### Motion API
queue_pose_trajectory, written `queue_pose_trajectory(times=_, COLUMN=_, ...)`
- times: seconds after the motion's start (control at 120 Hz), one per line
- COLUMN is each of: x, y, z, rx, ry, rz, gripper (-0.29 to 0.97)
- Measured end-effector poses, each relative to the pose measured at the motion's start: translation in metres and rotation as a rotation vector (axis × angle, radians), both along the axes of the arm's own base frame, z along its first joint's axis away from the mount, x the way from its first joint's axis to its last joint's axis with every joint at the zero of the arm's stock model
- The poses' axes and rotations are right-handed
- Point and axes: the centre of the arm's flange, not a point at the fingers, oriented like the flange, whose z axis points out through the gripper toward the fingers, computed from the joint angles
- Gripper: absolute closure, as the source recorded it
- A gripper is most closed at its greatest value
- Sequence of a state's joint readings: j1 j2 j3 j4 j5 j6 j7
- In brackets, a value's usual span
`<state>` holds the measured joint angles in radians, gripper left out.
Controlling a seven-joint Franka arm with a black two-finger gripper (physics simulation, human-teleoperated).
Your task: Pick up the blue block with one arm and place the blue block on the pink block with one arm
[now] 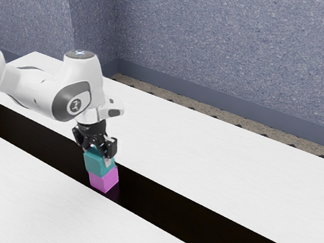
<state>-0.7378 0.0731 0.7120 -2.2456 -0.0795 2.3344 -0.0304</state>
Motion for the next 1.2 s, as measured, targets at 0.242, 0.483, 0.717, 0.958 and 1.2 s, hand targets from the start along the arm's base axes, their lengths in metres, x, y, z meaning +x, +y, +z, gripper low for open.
queue_pose_trajectory(times=0.242, x=0.0, y=0.0, z=-0.001, rx=0.016, ry=0.001, rz=-0.038, gripper=0.31)
queue_pose_trajectory(times=0.483, x=0.003, y=0.008, z=0.002, rx=0.026, ry=-0.005, rz=-0.048, gripper=0.31)
queue_pose_trajectory(times=0.717, x=0.007, y=0.017, z=0.005, rx=0.031, ry=-0.014, rz=-0.043, gripper=0.31)
queue_pose_trajectory(times=0.958, x=0.02, y=0.01, z=0.011, rx=0.047, ry=-0.034, rz=-0.056, gripper=0.32)
queue_pose_trajectory(times=1.2, x=0.024, y=0.001, z=0.011, rx=0.046, ry=-0.044, rz=-0.056, gripper=0.32)
